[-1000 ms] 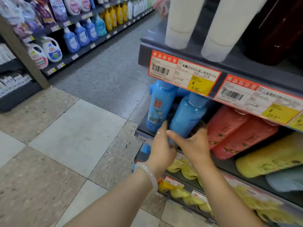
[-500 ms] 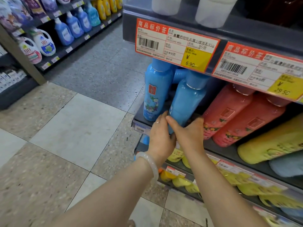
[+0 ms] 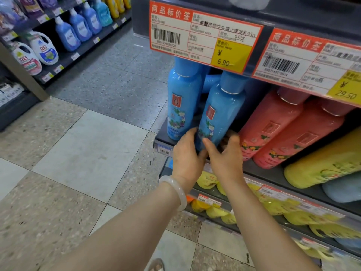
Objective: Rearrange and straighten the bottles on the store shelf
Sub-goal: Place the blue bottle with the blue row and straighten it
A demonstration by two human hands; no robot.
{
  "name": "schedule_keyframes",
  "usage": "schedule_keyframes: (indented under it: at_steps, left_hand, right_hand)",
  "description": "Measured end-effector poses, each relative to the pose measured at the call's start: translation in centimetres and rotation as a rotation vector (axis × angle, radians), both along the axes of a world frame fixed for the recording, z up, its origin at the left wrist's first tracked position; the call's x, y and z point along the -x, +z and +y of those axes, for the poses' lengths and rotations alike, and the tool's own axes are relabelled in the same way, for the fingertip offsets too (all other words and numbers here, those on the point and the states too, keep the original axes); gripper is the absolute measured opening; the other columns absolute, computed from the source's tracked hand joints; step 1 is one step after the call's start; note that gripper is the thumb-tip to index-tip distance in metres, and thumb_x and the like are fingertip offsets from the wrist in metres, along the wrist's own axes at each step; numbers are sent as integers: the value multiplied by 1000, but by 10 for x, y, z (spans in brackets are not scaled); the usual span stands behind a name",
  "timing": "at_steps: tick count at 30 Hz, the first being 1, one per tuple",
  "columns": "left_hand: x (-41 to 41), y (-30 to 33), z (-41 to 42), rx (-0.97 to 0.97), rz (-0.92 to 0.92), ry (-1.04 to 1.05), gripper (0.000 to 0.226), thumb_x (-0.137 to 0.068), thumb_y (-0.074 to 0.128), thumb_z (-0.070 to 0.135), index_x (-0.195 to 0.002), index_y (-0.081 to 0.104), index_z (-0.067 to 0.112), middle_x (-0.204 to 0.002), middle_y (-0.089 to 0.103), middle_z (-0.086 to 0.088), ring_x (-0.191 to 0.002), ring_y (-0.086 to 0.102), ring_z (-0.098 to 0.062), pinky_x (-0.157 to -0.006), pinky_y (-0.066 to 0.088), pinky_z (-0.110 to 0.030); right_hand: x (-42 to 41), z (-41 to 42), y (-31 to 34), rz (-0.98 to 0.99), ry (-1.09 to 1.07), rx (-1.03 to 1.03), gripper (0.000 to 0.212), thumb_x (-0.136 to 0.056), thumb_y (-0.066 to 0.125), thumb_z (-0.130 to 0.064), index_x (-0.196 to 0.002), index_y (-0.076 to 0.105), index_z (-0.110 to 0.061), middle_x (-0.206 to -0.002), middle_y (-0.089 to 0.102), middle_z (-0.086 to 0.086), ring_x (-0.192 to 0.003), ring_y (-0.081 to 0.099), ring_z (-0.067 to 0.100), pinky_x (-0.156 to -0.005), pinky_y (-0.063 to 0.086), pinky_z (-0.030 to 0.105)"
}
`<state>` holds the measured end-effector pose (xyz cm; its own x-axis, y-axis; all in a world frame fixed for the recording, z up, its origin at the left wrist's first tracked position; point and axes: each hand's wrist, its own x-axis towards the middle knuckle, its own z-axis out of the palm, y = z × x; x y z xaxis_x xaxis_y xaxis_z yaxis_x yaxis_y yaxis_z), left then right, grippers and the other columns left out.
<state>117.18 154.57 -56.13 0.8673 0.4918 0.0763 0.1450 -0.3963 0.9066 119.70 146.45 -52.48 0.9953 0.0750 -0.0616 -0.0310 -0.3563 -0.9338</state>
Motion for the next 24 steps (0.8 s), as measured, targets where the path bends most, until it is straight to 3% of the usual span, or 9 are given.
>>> schedule_keyframes:
  at_steps: [4, 9, 11, 12, 14, 16, 18, 20, 24]
  left_hand:
    - [-1, -6, -3, 22, -17, 76, 45, -74, 65, 25, -115, 49, 19, -112, 60, -6, -107, 58, -22, -92, 49, -46]
    - [-4, -6, -5, -195, 21, 126, 51, -76, 66, 16, -123, 51, 8, -110, 55, -17, -101, 54, -34, -89, 46, -50]
    - [-5, -4, -6, -212, 45, 148, 50, -75, 68, 20, -122, 53, 9, -109, 56, -17, -100, 54, -35, -88, 46, -49]
    - [-6, -3, -5, -199, 53, 165, 50, -74, 71, 23, -119, 54, 10, -109, 57, -16, -100, 55, -34, -87, 47, -49]
    - [-7, -1, -7, -155, 76, 176, 55, -68, 77, 29, -114, 54, 10, -109, 58, -13, -101, 56, -32, -87, 47, -49]
    - [-9, 3, -9, -129, 98, 183, 61, -62, 81, 35, -110, 53, 10, -108, 59, -12, -101, 56, -30, -88, 47, -49]
    - [-8, 9, -11, -114, 87, 219, 59, -60, 83, 34, -103, 51, 9, -102, 57, -10, -98, 57, -31, -86, 48, -50]
    - [-1, 12, -19, -117, 7, 247, 51, -61, 83, 29, -95, 49, 11, -95, 50, -5, -95, 55, -30, -85, 48, -50]
    - [17, 19, -61, -133, -262, -105, 48, -74, 67, 34, -112, 43, 17, -105, 43, 3, -100, 47, -11, -91, 41, -23]
  right_hand:
    - [-3, -1, -9, 29, 123, 3, 53, -86, 58, -17, -134, 35, -16, -123, 59, 5, -112, 57, 18, -97, 47, 37]
    - [-6, 0, -6, 66, 187, -12, 58, -89, 53, -15, -140, 27, -18, -131, 53, 5, -117, 52, 17, -98, 44, 31]
    - [-4, -2, -5, 69, 182, 9, 53, -88, 54, -19, -137, 33, -17, -128, 56, 5, -116, 54, 18, -100, 44, 34]
    - [-1, -4, -6, 59, 171, 22, 47, -88, 55, -21, -131, 41, -15, -122, 59, 4, -112, 56, 18, -97, 46, 31]
    - [11, -18, -3, 35, 69, 16, 29, -87, 57, -19, -115, 55, -14, -104, 62, -2, -98, 60, 14, -82, 46, 14]
    - [25, -38, -2, 0, -110, -23, 19, -86, 59, -16, -105, 58, -17, -98, 62, -3, -90, 60, 11, -72, 43, 5]
    - [37, -60, -1, -76, -279, -60, 23, -84, 62, -13, -103, 53, -23, -104, 61, 3, -93, 59, 11, -82, 47, 15]
    - [39, -76, -3, -123, -367, -91, 38, -82, 63, -11, -114, 46, -20, -117, 54, 6, -105, 55, 11, -92, 46, 25]
    - [14, -90, -8, -149, -337, -31, 74, -73, 68, -25, -133, 29, -9, -134, 44, 9, -127, 43, 22, -108, 37, 42]
